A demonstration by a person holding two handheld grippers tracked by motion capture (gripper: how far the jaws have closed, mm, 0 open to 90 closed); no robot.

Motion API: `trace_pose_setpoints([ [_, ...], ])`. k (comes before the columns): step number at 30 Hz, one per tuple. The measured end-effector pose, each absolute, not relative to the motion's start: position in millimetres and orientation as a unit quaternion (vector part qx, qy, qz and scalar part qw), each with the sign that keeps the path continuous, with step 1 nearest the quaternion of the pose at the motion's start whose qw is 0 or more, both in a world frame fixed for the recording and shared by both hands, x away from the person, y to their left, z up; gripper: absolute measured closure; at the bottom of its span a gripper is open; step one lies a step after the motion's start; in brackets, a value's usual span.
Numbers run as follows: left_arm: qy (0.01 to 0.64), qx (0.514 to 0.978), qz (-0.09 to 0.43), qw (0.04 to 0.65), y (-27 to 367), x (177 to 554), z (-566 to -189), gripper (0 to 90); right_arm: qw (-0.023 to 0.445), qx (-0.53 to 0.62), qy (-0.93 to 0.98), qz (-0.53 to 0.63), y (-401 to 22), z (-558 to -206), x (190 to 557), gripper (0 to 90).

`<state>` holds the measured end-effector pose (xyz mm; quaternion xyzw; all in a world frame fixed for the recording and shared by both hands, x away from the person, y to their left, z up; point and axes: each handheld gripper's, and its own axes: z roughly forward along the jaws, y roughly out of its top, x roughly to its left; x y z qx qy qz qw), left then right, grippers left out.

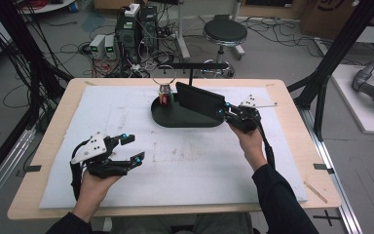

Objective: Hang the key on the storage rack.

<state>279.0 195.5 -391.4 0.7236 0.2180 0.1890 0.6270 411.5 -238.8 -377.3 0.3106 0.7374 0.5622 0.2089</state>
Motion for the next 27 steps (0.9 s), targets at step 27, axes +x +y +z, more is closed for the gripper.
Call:
trace_pose_setpoints([
  [27,0.214,0.718,0.188,0.635,199.1,274.0,-391.9,30.7,0.201,0.313,0.746,0.552,-212.3,-411.3,459.4,78.2],
])
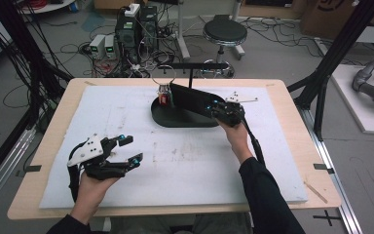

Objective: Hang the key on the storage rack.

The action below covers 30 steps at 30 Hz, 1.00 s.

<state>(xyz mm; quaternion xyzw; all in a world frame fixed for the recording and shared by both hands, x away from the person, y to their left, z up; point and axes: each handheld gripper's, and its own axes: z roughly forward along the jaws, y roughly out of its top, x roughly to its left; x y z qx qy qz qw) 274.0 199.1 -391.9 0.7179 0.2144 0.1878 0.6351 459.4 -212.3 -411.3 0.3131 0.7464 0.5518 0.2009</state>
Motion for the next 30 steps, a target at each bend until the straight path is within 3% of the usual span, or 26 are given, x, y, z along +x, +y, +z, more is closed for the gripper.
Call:
trace_pose_setpoints([
  [30,0.211,0.72,0.186,0.634,197.9,272.3,-392.4,30.7,0.198,0.332,0.793,0.471,-225.1,-433.0,477.1,72.3],
])
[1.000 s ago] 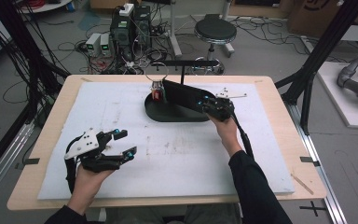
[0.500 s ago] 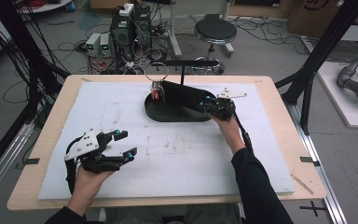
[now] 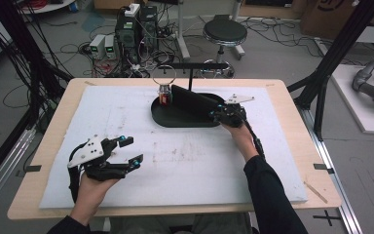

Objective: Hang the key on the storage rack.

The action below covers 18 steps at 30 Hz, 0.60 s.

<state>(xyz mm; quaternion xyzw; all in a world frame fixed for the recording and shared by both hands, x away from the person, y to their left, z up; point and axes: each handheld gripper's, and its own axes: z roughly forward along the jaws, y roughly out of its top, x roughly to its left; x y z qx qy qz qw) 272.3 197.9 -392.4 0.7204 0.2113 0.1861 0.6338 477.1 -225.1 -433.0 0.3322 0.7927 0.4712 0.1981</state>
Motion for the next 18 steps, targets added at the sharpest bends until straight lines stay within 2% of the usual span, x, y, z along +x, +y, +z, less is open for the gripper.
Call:
trace_pose_setpoints([
  [6,0.212,0.722,0.186,0.632,198.5,272.6,-393.0,30.7,0.196,0.343,0.794,0.463,-224.4,-434.3,476.9,68.6],
  [10,0.213,0.721,0.186,0.633,198.5,273.2,-393.3,30.6,0.208,0.345,0.788,0.465,-226.1,-429.9,475.0,61.9],
  [12,0.213,0.722,0.186,0.631,198.7,273.4,-393.2,30.5,0.213,0.346,0.788,0.463,-226.4,-428.5,474.1,55.2],
  [15,0.214,0.723,0.187,0.63,199.0,273.8,-393.4,30.5,0.217,0.349,0.788,0.459,-227.9,-425.1,471.7,52.7],
  [18,0.217,0.723,0.187,0.629,199.3,274.8,-393.7,30.3,0.228,0.351,0.786,0.455,-230.3,-420.9,468.7,44.3],
])
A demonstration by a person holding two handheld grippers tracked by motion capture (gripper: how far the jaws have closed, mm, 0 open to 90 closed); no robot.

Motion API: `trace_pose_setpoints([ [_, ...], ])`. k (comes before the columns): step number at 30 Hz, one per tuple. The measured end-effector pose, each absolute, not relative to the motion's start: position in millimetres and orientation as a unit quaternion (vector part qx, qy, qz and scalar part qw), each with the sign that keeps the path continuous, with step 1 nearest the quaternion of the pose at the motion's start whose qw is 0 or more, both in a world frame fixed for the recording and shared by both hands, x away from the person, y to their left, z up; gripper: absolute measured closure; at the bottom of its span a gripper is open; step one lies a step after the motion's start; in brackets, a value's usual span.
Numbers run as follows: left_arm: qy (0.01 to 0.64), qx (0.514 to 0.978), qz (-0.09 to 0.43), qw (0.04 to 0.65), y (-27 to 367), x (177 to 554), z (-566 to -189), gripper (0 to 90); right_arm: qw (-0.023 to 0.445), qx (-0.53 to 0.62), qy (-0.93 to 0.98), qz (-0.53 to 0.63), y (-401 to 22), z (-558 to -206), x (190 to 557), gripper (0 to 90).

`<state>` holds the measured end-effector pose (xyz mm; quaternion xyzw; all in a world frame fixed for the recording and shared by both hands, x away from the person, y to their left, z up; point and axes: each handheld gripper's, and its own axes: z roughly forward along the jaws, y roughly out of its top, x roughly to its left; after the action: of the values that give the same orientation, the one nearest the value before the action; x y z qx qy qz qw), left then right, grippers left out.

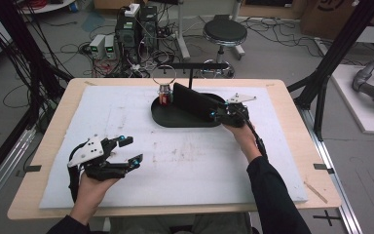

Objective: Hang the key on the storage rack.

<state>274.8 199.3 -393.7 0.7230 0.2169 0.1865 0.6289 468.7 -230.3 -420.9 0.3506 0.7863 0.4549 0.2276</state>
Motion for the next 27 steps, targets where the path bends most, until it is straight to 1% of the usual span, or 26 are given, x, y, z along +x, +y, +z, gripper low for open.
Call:
trace_pose_setpoints([
  [2,0.218,0.724,0.188,0.627,199.5,276.1,-393.7,30.1,0.234,0.351,0.785,0.454,-233.4,-417.4,466.5,40.6],
  [6,0.222,0.725,0.191,0.623,200.1,280.5,-393.4,29.7,0.241,0.346,0.786,0.452,-243.8,-405.8,457.1,37.9],
  [14,0.245,0.729,0.194,0.608,200.7,293.7,-392.3,29.5,0.231,0.341,0.777,0.476,-268.4,-380.0,429.5,32.8],
  [20,0.262,0.733,0.197,0.597,199.3,305.7,-392.2,28.5,0.23,0.324,0.774,0.493,-281.3,-362.7,399.0,31.8],
  [27,0.277,0.739,0.203,0.58,193.5,321.8,-392.7,26.8,0.225,0.327,0.767,0.505,-298.4,-360.6,370.8,30.3],
])
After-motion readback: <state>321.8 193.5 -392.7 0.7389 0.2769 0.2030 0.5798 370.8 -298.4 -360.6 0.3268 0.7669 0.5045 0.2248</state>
